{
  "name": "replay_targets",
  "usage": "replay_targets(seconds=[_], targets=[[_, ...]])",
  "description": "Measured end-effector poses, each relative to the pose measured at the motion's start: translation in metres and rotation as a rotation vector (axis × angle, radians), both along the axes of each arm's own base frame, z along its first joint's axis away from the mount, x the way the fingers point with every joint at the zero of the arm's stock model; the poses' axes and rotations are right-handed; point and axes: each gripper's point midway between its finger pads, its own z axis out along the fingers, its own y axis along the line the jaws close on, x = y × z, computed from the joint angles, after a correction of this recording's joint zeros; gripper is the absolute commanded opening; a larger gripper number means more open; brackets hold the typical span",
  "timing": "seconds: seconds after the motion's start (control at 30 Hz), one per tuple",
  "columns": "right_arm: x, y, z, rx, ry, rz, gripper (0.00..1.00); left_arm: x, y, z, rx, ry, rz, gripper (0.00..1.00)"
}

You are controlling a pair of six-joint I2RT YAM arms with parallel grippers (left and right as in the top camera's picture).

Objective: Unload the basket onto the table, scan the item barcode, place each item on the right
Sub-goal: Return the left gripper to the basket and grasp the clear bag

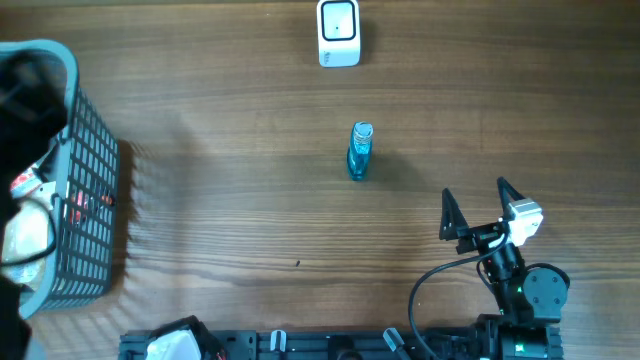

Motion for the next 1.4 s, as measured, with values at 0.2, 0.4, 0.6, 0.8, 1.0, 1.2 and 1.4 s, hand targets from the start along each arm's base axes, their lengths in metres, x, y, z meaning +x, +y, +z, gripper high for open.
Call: replay_targets(seconds=[0.2,0.4,0.6,0.8,1.0,1.2,1.4], targets=[[0.0,0.0,0.0,0.0,0.0,0.0,1.0,-0.014,0.052,-0.016,0.069,0.12,0.243,1.0],[0.0,0.0,0.0,0.0,0.0,0.0,1.0,0.009,0.102,-0.063,0.106,0.367,0.418,1.0],[0.0,0.0,0.0,0.0,0.0,0.0,1.0,0.002,0.127,-0.076,0.151,0.474,0.544,1.0],[0.0,0.0,0.0,0.0,0.0,0.0,1.0,0.007,0.159,-0.13,0.094,0.691,0.583,1.0],[0.0,0.0,0.0,0.0,0.0,0.0,1.0,-0.021,0.187,-0.213,-0.131,0.854,0.513,1.0],[0.0,0.0,0.0,0.0,0.0,0.001,1.0,-0.025,0.174,-0.321,-0.291,0.986,0.358,1.0],[0.0,0.0,0.0,0.0,0.0,0.001,1.0,-0.025,0.193,-0.361,-0.204,0.999,0.401,1.0]])
